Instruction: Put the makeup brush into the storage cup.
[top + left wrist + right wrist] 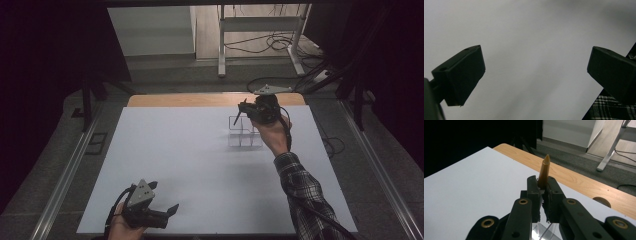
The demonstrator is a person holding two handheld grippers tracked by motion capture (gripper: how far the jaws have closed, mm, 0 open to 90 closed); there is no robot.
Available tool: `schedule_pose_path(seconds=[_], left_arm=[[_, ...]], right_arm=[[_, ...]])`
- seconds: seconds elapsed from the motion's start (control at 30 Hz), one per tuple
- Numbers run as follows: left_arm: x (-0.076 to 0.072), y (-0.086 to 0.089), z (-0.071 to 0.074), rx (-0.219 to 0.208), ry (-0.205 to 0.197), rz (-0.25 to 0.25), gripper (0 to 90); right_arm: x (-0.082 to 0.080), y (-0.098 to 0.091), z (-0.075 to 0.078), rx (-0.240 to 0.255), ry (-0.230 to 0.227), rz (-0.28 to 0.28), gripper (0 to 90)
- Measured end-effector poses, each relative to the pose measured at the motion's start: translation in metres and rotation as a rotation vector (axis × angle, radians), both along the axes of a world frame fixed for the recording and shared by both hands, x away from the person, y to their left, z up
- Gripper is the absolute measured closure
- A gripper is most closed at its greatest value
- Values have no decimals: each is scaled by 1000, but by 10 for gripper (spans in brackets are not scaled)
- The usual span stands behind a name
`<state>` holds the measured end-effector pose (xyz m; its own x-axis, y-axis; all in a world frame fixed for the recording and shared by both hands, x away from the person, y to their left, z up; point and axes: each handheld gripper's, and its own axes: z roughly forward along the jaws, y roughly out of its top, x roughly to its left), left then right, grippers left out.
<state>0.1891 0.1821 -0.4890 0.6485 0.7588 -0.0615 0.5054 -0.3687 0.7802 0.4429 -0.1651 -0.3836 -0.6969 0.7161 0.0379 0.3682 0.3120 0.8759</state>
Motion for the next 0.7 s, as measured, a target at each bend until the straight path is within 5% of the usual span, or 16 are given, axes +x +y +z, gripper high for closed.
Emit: schedule_pose_path(seconds=[0.7], left_arm=[[0, 0, -1, 12, 5, -4, 20]], right_arm=[[7, 9, -24, -31, 19, -11, 831]])
